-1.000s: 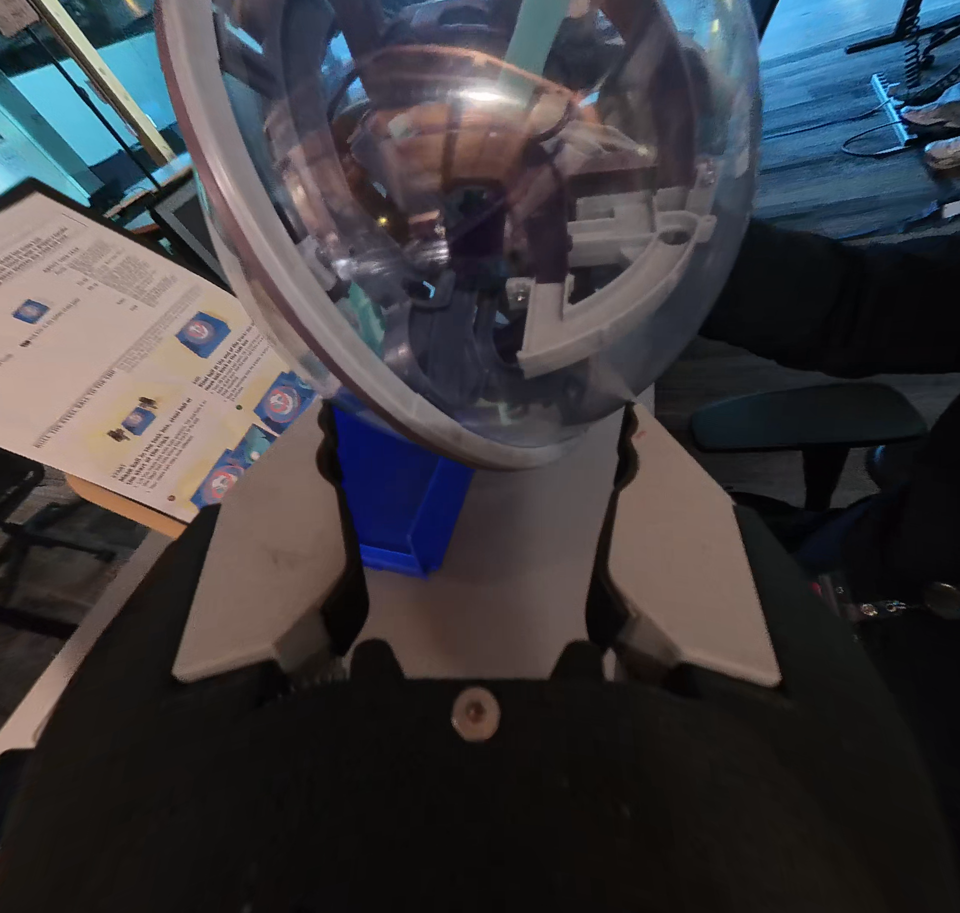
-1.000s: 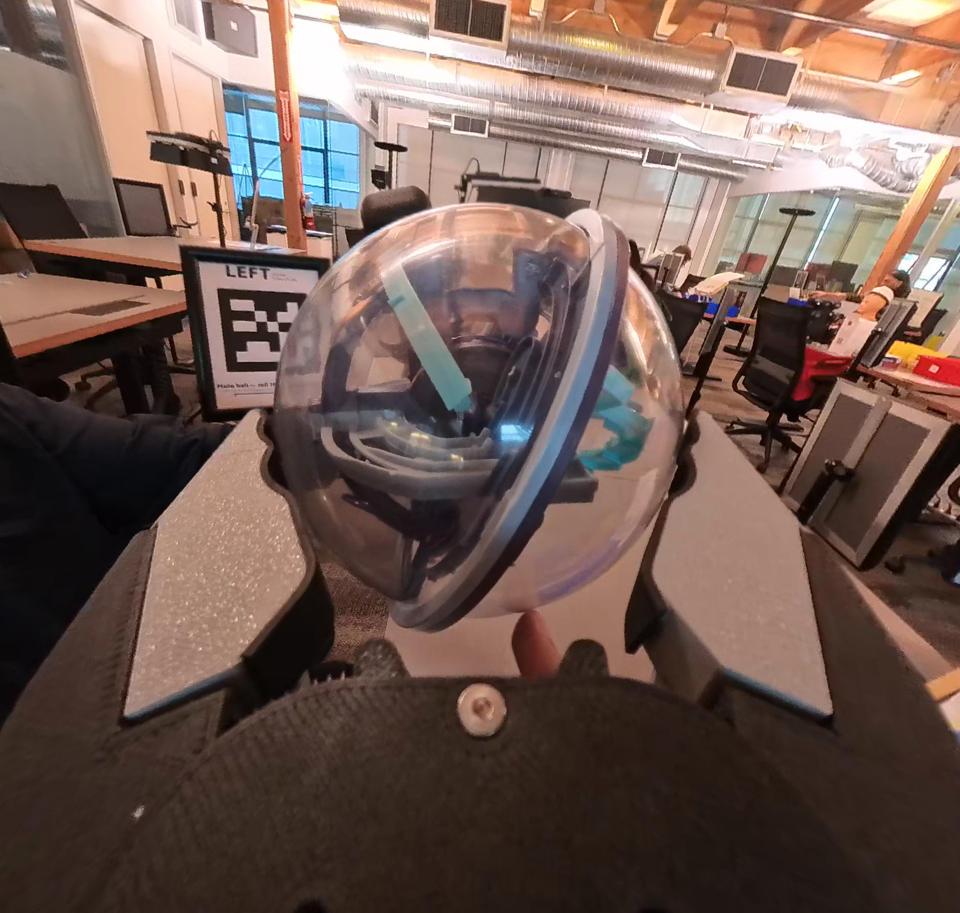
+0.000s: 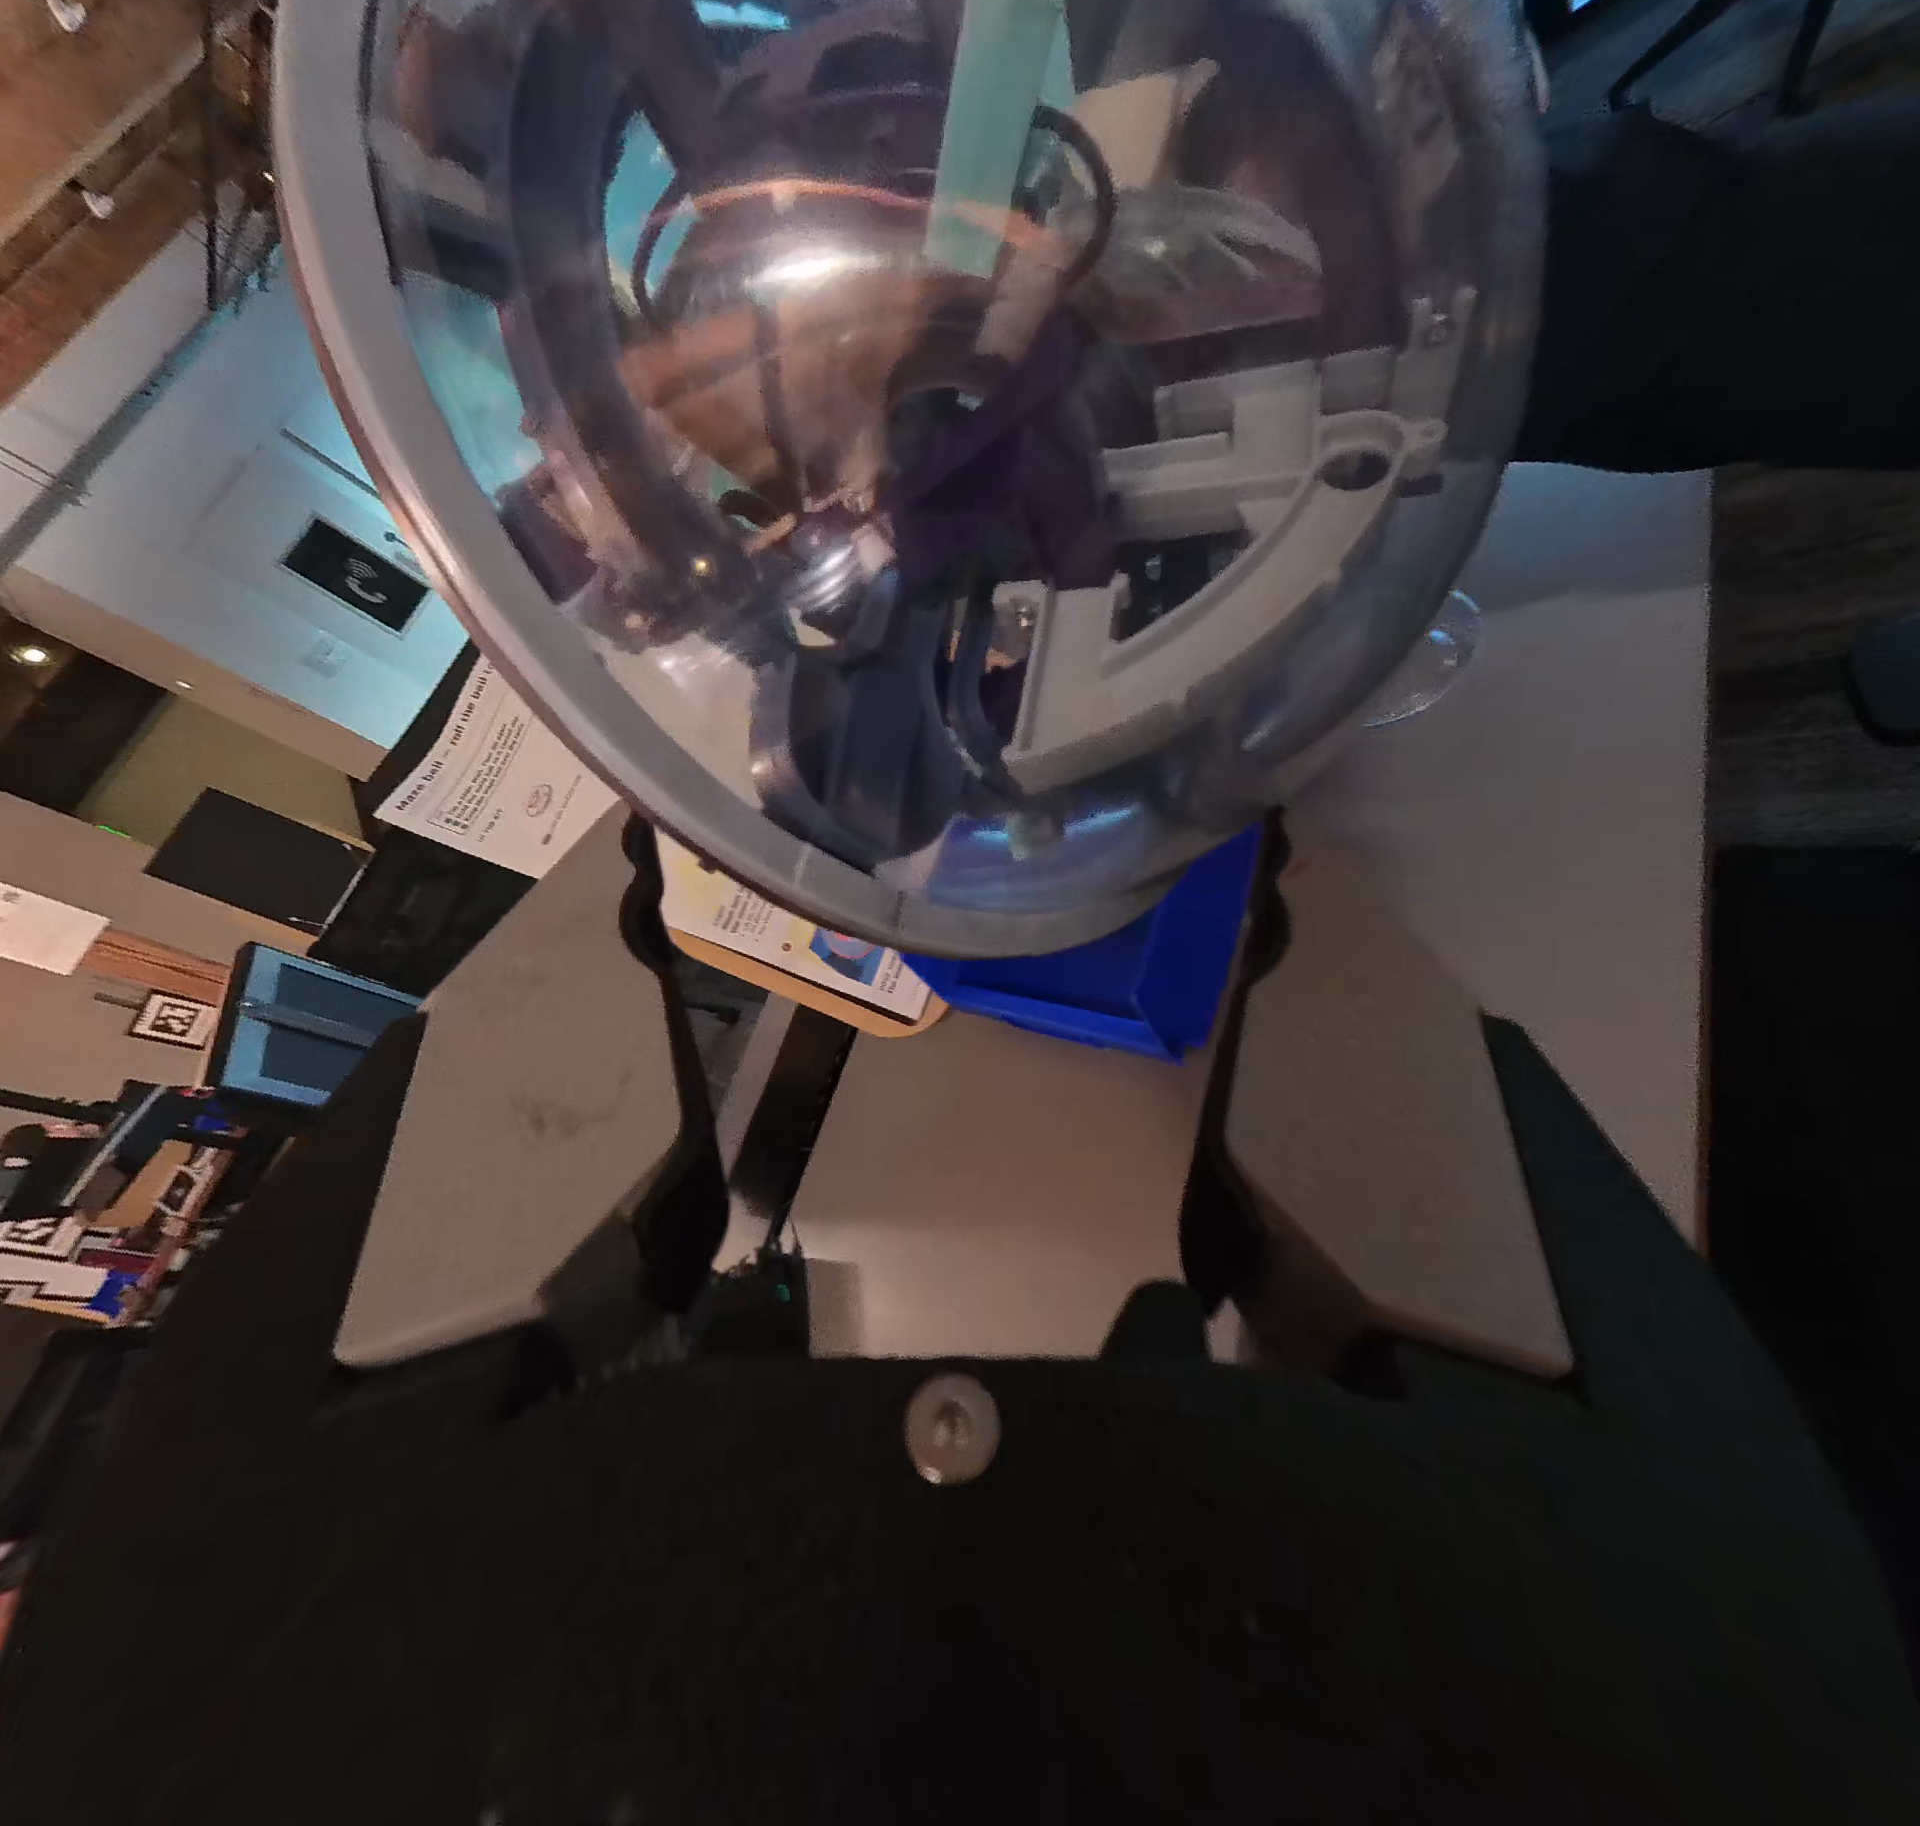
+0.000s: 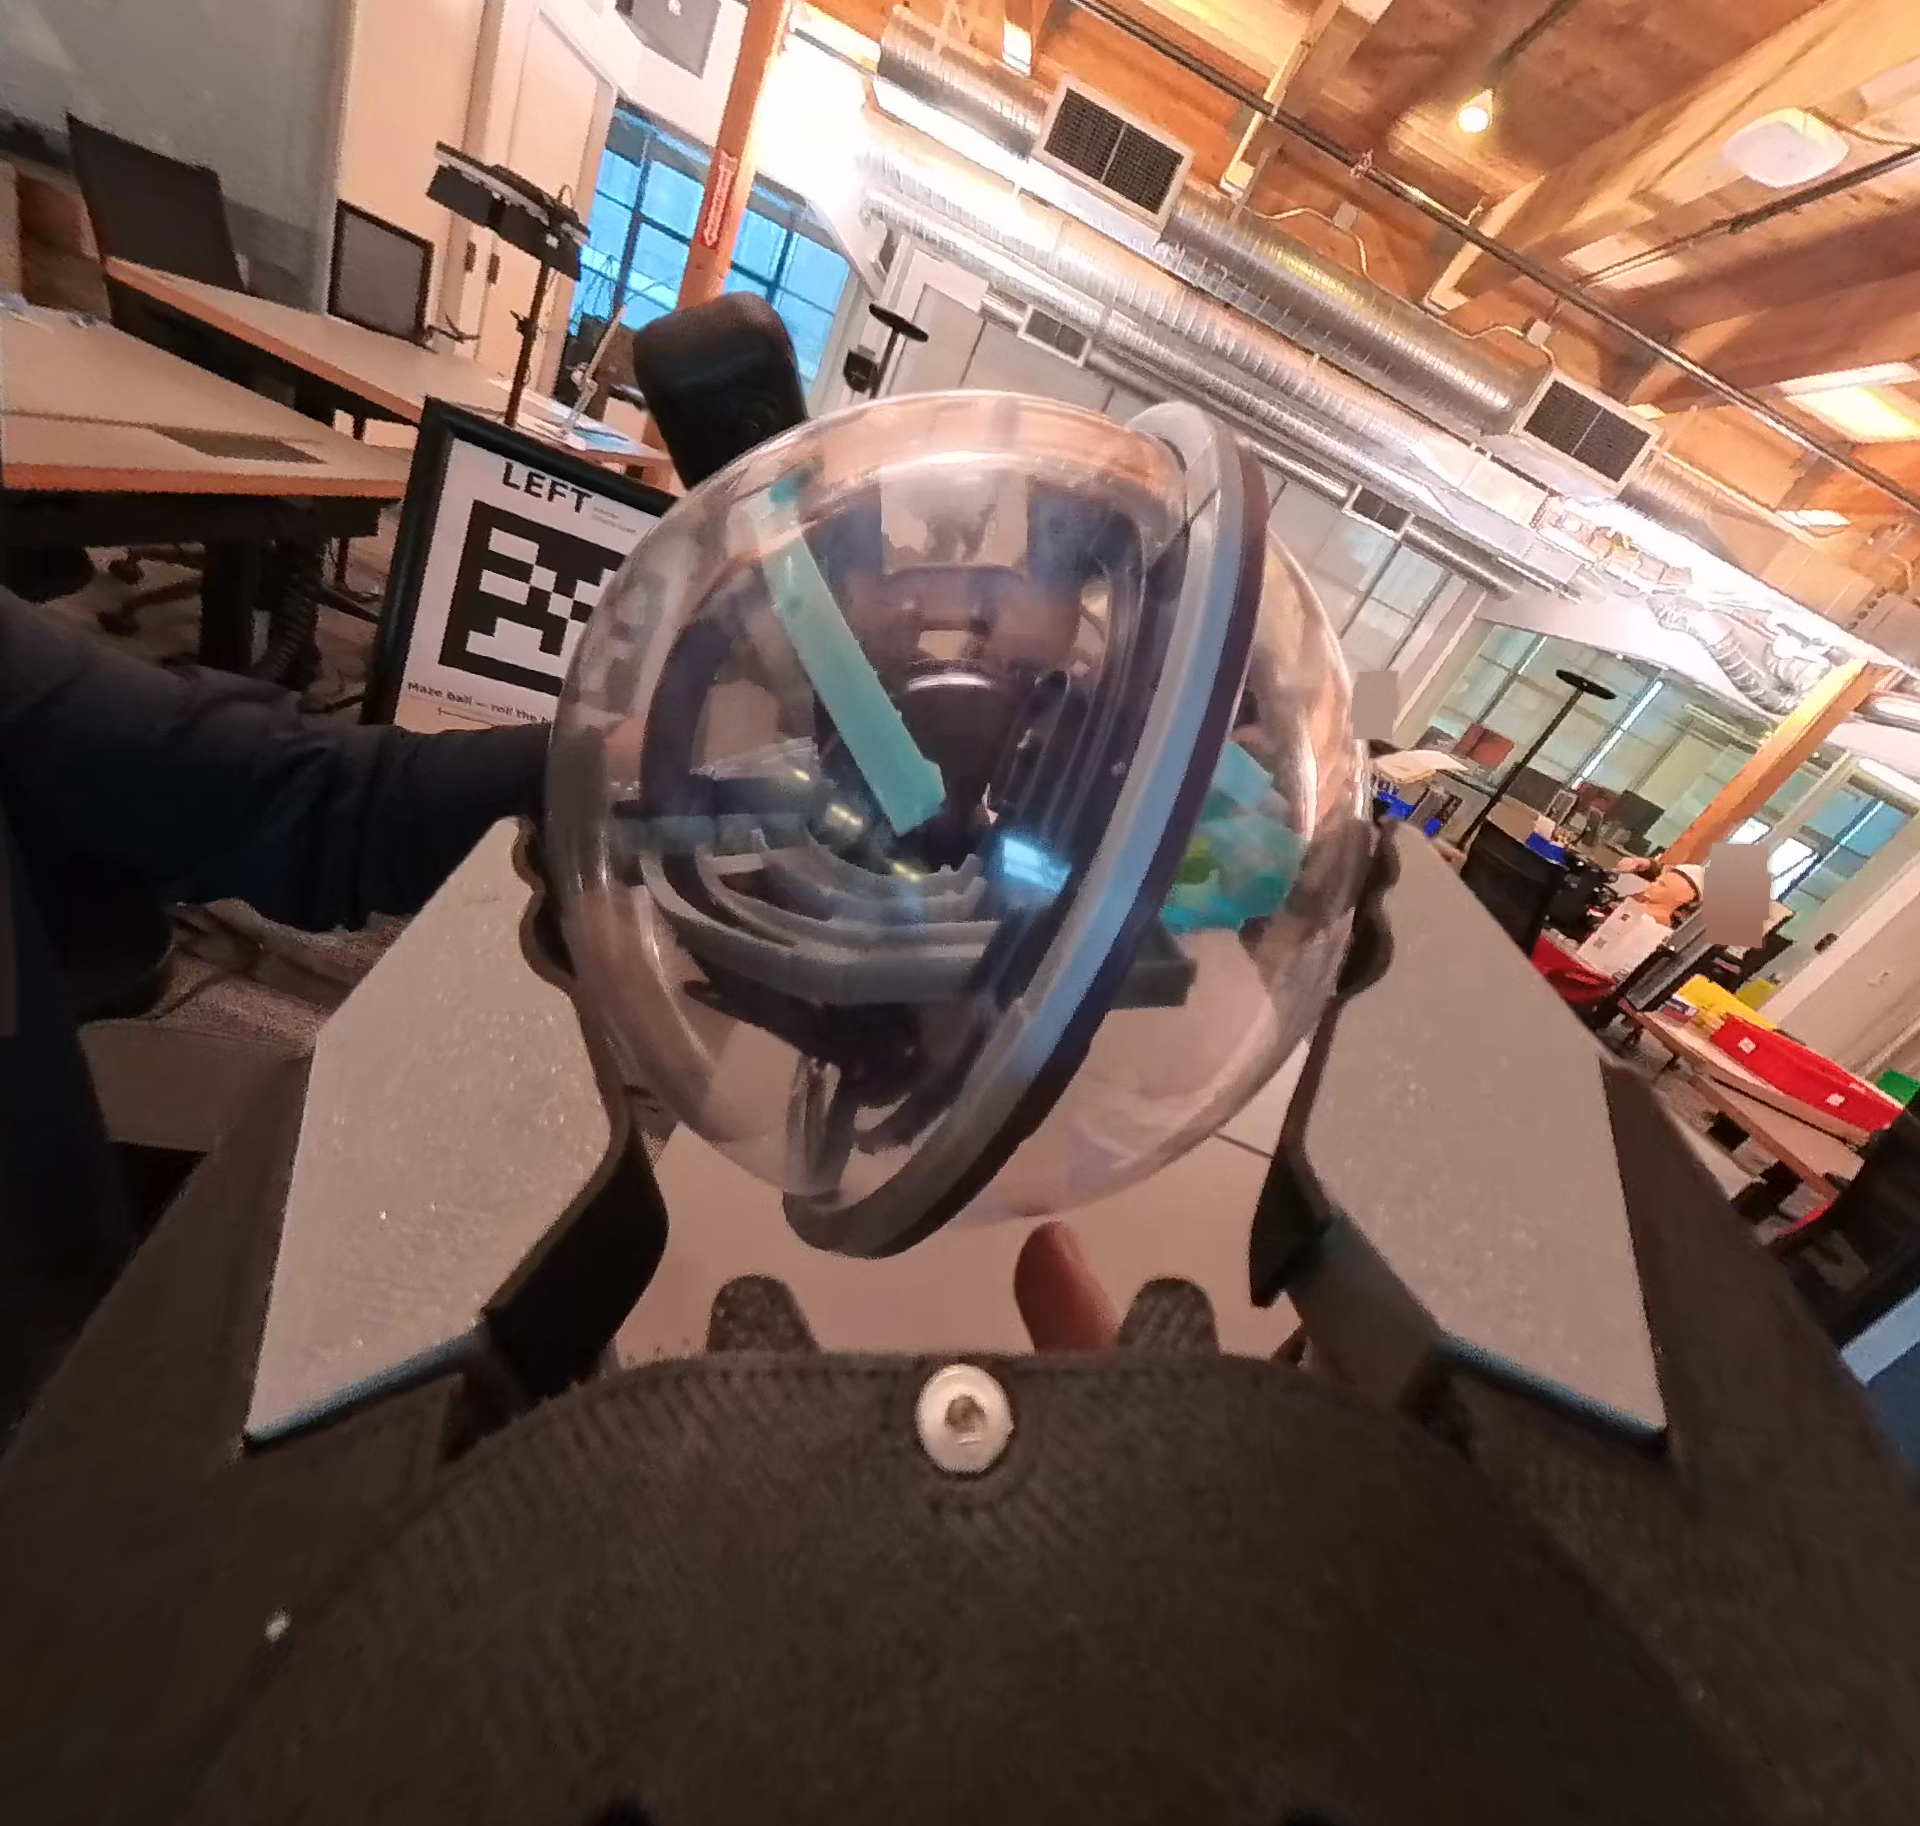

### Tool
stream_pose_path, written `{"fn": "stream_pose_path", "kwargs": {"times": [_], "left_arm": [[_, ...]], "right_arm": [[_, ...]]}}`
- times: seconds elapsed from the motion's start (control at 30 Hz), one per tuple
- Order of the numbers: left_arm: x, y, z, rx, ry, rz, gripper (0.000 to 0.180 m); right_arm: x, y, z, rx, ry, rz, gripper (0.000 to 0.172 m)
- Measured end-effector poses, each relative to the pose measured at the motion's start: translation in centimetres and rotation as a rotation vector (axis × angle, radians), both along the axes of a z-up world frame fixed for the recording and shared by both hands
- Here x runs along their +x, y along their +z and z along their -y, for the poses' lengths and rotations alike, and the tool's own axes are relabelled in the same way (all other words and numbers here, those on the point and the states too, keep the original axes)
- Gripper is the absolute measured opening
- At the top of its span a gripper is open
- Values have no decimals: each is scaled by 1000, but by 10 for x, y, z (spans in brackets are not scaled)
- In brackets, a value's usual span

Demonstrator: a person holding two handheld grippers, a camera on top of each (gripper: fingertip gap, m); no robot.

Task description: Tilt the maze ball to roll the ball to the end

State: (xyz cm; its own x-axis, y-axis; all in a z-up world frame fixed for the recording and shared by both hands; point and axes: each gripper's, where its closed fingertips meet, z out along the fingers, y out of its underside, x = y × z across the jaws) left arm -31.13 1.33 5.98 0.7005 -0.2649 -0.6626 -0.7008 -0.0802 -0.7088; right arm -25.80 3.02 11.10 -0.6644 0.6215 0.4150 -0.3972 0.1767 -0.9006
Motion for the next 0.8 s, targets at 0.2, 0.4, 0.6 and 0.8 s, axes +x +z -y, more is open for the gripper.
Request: {"fn": "stream_pose_path", "kwargs": {"times": [0.2, 0.4, 0.6, 0.8], "left_arm": [[-2, 0, -1, 52, 21, -88, 112], [-9, 5, -7, 88, 73, -149, 111], [-13, 9, -10, 127, 93, -181, 111], [-18, 12, -17, 168, 111, -204, 111]], "right_arm": [[1, -5, 0, 38, 22, -72, 146], [2, 7, 4, 115, -8, -139, 146], [2, 13, 7, 173, -31, -163, 146], [0, 16, 7, 248, -74, -172, 146]]}}
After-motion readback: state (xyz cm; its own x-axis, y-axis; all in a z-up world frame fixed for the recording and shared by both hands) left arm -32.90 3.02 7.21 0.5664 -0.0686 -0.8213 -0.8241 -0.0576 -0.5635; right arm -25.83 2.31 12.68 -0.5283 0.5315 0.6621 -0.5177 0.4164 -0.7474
